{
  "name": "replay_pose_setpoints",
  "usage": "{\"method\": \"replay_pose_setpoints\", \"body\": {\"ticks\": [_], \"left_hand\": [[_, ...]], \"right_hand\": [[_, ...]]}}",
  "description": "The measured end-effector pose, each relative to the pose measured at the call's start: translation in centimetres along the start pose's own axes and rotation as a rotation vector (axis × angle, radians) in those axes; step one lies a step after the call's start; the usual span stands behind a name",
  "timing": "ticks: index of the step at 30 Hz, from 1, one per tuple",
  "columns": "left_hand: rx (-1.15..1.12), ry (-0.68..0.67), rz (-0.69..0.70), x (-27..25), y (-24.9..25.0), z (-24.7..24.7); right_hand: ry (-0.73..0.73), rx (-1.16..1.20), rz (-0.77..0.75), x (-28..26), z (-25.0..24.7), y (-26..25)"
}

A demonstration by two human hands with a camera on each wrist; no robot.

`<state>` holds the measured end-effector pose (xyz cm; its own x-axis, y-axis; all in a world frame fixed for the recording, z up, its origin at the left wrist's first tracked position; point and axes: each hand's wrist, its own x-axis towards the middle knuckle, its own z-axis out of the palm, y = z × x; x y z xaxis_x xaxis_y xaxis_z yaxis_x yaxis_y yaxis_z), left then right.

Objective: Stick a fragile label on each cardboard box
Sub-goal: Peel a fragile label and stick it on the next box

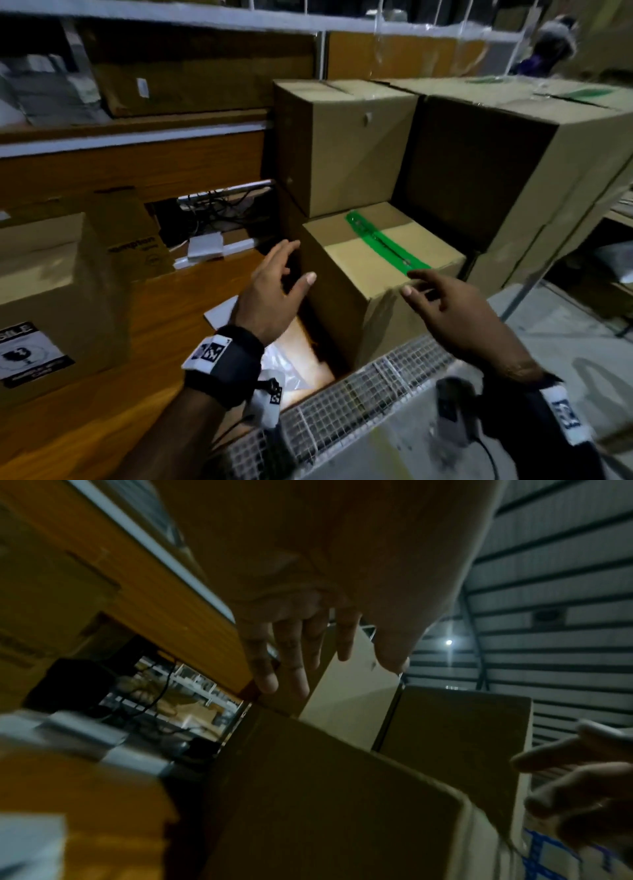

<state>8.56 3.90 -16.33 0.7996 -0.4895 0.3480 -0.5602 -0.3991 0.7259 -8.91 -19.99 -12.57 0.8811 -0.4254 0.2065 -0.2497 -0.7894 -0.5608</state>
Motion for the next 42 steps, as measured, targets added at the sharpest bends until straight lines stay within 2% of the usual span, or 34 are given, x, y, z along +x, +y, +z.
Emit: {"method": "replay_pose_setpoints", "body": {"ticks": [2,6,9,13,16,19,24,32,37,42], "left_hand": [[0.010,0.113,0.028,3.7,2.2,-0.5],[0.037,0.278,0.048,10.7,6.5,-0.3],[0.053,0.342,-0.014,15.3,8.6,0.0],[0.123,0.335,-0.110,19.6,8.9,0.5],[0.244,0.311,-0.135,21.6,9.3,0.8],[0.318,0.269,-0.175,23.1,9.8,1.0],[0.247,0.240,-0.208,24.2,9.8,0.9],[-0.014,0.361,-0.271,23.7,9.5,1.3],[-0.059,0.446,-0.162,21.0,10.7,-1.0],[-0.014,0.511,-0.046,15.7,12.4,-4.9]], "right_hand": [[-0.087,-0.050,-0.059,3.8,-3.8,-0.9],[0.000,0.026,-0.194,11.9,-9.3,-2.5],[-0.008,0.071,-0.174,18.7,-10.5,-2.7],[-0.063,-0.072,-0.094,26.6,-10.2,-3.1],[-0.146,-0.043,-0.007,30.7,-9.4,-2.7],[-0.131,0.002,0.030,32.8,-8.3,-1.9],[0.012,0.126,-0.030,33.7,-7.0,-1.6],[0.159,0.255,-0.028,32.6,-7.2,-1.5],[0.240,0.346,-0.081,29.1,-7.8,-3.7],[0.353,0.494,-0.148,23.8,-7.8,-6.7]]}}
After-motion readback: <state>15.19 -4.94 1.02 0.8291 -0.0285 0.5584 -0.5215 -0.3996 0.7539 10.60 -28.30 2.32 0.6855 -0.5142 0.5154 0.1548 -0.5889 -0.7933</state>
